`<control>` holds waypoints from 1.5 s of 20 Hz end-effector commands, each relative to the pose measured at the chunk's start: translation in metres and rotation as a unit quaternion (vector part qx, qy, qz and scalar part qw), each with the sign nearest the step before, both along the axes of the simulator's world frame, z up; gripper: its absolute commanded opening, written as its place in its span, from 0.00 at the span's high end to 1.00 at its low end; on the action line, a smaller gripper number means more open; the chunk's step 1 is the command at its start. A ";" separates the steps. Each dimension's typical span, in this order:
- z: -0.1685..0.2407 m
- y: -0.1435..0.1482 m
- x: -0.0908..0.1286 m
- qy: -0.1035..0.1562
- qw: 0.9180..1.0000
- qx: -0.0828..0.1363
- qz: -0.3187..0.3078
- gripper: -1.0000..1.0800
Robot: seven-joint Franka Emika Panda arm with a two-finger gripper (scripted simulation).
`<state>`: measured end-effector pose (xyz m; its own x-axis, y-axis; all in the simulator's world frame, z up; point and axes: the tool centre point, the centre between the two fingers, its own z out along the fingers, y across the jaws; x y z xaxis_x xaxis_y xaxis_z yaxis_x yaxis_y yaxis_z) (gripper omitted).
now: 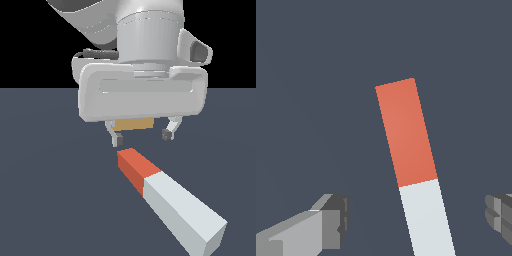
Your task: Insert the peg into the horizontal hole in a box.
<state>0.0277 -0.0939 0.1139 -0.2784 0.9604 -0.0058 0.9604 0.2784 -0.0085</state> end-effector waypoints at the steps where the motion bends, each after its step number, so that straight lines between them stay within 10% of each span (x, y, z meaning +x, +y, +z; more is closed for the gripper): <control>1: -0.009 -0.012 0.007 -0.001 1.000 0.001 0.025 0.04; 30: -0.068 -0.052 0.043 -0.003 0.993 0.004 0.114 0.04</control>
<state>0.0711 -0.1458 0.0548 -0.4888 0.8724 -0.0011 0.8724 0.4888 0.0011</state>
